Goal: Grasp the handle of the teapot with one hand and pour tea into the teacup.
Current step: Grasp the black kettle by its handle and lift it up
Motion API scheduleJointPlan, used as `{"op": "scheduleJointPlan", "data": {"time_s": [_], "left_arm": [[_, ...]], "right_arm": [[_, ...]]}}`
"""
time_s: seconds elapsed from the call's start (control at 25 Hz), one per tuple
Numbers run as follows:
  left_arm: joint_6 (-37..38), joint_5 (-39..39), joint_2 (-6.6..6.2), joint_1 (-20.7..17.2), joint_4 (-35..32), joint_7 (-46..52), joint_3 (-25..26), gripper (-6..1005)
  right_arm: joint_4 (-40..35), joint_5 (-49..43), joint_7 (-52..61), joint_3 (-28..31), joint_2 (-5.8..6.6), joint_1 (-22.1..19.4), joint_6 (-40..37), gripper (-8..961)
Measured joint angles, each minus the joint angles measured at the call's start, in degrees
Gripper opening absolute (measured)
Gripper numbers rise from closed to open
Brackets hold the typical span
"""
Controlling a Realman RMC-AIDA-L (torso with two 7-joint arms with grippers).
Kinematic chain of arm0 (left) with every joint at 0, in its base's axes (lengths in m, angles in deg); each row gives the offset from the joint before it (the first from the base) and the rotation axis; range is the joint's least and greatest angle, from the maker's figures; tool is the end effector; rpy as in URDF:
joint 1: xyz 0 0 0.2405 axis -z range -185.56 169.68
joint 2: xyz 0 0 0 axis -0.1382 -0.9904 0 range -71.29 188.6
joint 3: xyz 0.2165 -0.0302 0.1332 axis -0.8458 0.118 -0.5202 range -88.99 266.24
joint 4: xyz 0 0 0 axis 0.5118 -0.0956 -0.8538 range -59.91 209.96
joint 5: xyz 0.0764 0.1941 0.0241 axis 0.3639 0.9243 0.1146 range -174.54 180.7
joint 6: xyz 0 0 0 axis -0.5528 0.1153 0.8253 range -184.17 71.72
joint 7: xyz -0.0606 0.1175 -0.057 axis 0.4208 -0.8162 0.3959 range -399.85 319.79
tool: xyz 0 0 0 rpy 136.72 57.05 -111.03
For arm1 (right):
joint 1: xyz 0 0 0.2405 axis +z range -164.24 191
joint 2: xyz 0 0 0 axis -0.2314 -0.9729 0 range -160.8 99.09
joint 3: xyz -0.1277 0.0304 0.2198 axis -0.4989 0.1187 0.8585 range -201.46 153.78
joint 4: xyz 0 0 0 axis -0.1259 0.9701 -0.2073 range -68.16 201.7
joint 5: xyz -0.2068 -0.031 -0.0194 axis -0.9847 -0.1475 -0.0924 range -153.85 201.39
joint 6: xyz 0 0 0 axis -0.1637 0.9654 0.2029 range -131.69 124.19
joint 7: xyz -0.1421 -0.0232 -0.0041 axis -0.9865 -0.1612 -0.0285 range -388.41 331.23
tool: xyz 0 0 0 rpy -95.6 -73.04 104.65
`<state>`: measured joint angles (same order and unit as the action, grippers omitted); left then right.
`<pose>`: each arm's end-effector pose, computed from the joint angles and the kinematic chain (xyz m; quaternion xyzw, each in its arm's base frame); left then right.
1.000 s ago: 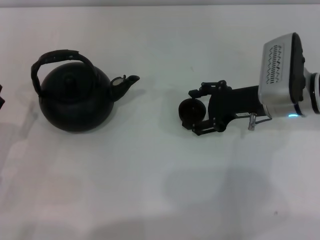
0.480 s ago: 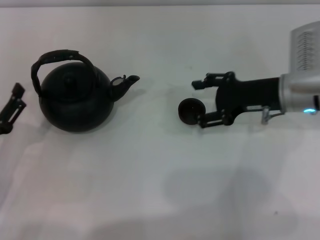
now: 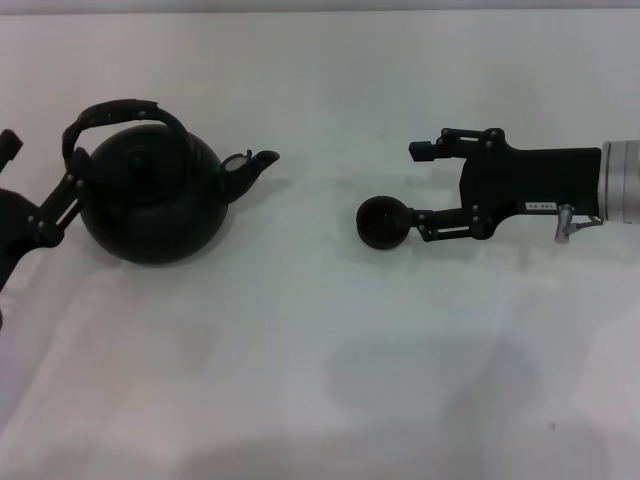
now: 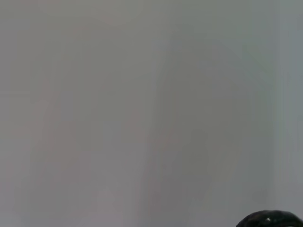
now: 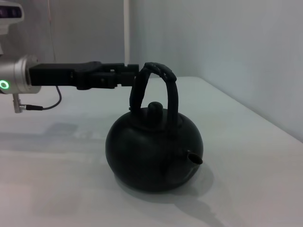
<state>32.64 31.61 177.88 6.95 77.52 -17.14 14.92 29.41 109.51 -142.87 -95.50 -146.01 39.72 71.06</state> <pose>-0.3503 0.2294 -0.0200 -0.7424 -0.2361 -0.3654 0.5096 0.2601 0.3281 -0.0333 -0.9728 0.0776 0.1697 0.1372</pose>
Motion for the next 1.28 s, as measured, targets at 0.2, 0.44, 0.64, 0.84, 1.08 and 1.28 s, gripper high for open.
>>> {"op": "scheduleJointPlan", "data": {"time_s": [0.2, 0.44, 0.64, 0.84, 1.08, 1.28], "left_arm": [[-1.93, 0.11, 0.03, 1.59, 0.01, 2.81, -0.10, 860], [-2.65, 0.19, 0.18, 2.21, 0.07, 3.80, -0.17, 821], [-2.90, 0.22, 0.45, 2.18, 0.54, 3.55, -0.22, 730], [-3.66, 0.20, 0.57, 1.90, 0.66, 4.11, 0.01, 636], [-4.56, 0.46, 0.40, 2.55, 0.64, 5.85, -0.35, 532], [-5.28, 0.89, 0.28, 3.31, 0.31, 7.53, -0.34, 371]], "right_arm": [[0.25, 0.01, -0.35, 0.05, -0.06, -0.06, -0.11, 858], [0.67, 0.04, -1.11, 0.15, -0.17, -0.07, -0.84, 857], [0.94, 0.04, -1.52, 0.18, -0.24, -0.11, -1.51, 856], [0.97, 0.04, -1.54, 0.21, -0.28, -0.15, -1.60, 856], [0.97, 0.04, -1.56, 0.21, -0.47, -0.17, -1.52, 855], [1.14, 0.05, -1.56, 0.19, -0.58, -0.57, -1.51, 856]]}}
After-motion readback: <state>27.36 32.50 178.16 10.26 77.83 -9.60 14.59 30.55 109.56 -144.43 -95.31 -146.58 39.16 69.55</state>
